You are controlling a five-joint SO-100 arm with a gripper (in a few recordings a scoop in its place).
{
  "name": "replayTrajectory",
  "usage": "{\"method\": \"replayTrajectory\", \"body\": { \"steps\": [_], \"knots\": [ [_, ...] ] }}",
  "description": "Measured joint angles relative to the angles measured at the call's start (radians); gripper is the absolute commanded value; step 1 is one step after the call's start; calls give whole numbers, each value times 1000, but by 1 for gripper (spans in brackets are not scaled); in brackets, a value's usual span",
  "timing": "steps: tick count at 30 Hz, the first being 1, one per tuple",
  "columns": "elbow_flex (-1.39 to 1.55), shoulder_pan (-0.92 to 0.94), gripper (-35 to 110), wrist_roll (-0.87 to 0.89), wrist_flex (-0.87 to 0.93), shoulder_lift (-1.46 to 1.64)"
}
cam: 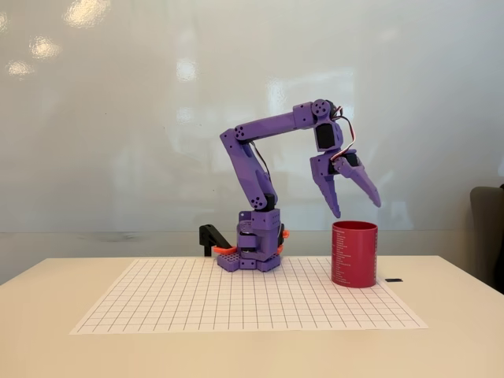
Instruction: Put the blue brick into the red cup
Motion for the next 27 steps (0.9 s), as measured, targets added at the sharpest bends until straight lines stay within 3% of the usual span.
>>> {"method": "replayTrajectory", "body": {
  "steps": [5,7,9,23,27],
  "knots": [
    [0,-2,38,0,0,0],
    [0,-12,25,-5,0,0],
    [0,-18,1,-25,-6,0],
    [15,-15,-1,-66,-43,21],
    [17,72,-1,-117,-75,60]
  ]
}}
